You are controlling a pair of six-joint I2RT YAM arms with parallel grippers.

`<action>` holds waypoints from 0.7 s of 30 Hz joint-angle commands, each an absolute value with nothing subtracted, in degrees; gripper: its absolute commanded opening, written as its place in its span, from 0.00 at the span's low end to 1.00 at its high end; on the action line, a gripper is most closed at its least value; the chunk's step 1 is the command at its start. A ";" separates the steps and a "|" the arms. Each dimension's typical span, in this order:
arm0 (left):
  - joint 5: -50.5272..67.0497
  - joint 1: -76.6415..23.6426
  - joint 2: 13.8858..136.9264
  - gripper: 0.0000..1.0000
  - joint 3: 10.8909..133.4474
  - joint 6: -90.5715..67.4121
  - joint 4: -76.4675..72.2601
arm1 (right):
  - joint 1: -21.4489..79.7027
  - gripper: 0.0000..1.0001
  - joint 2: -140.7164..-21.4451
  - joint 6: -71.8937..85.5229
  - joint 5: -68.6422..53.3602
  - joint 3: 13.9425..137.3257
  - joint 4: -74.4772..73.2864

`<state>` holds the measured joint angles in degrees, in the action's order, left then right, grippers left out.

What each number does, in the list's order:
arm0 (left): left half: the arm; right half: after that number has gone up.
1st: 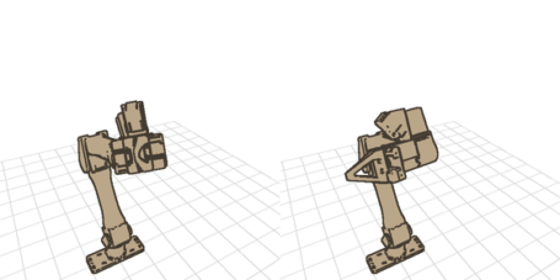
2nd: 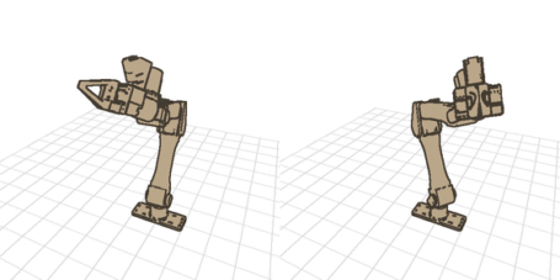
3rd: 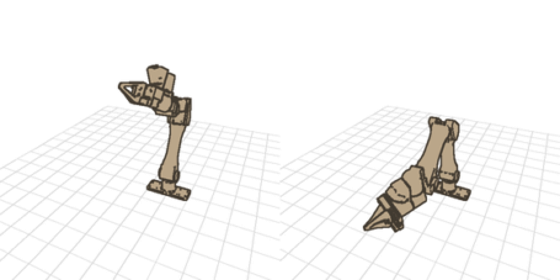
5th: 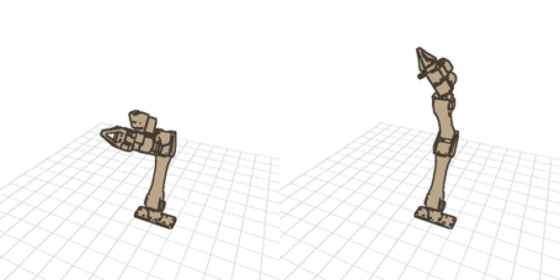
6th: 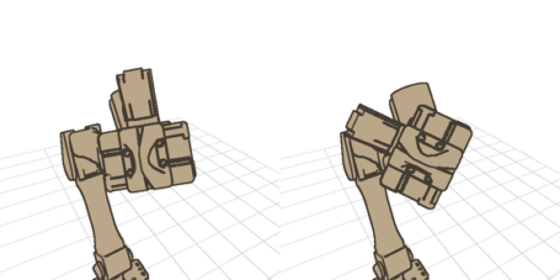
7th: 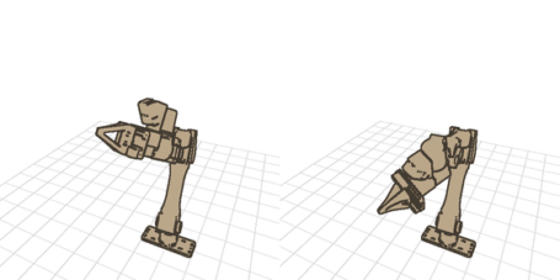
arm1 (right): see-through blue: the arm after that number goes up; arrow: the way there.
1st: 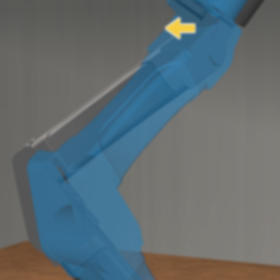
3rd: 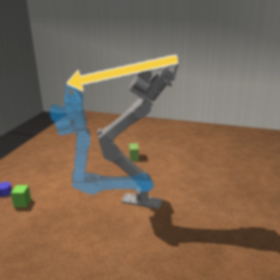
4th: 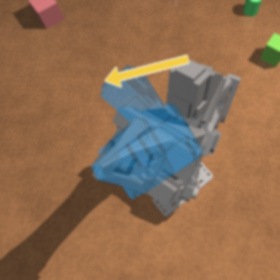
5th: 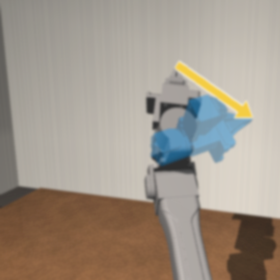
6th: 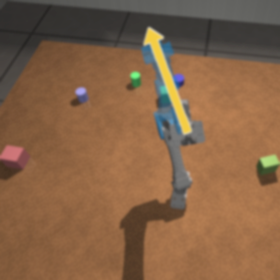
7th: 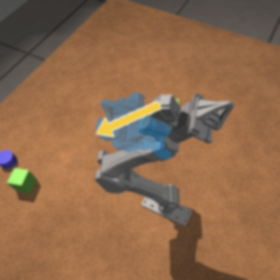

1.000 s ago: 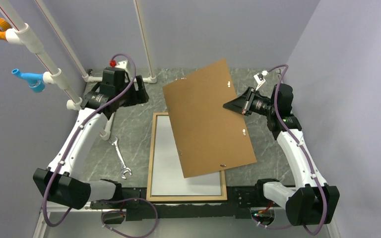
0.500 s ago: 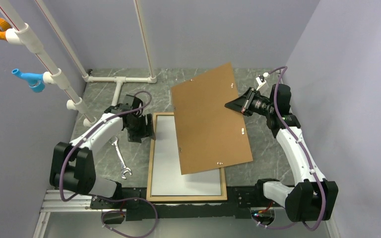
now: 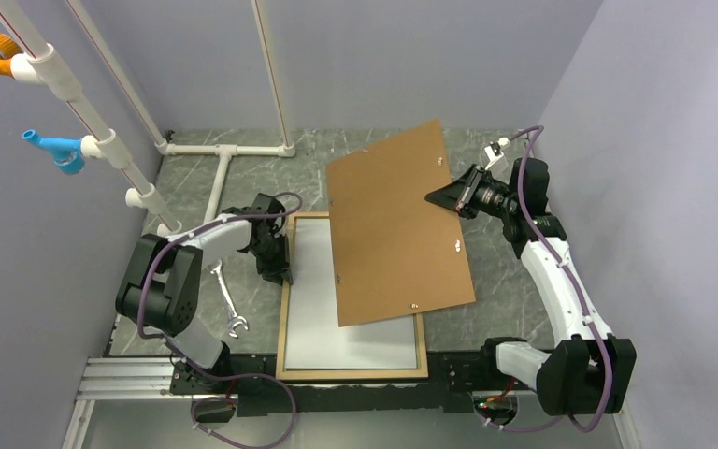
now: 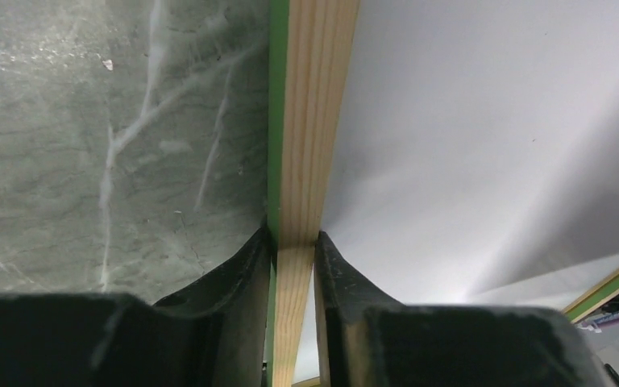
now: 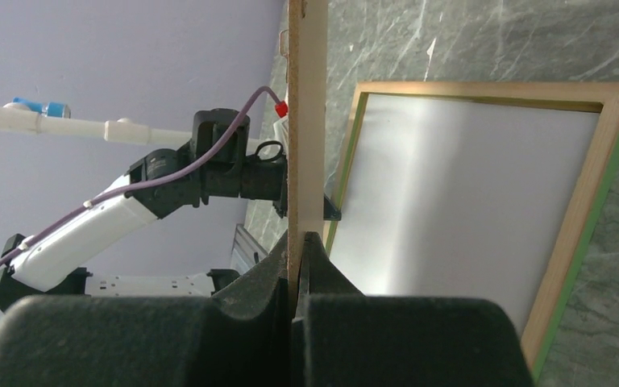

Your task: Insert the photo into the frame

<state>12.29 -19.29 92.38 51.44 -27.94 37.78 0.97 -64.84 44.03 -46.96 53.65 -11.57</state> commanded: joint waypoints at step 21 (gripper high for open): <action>14.43 -19.39 105.57 0.00 69.32 -33.34 32.94 | 0.26 0.00 -63.96 45.13 -48.34 54.29 -8.71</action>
<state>12.27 -19.49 105.51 67.40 -31.31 36.29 0.51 -64.84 43.92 -46.96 53.63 -11.62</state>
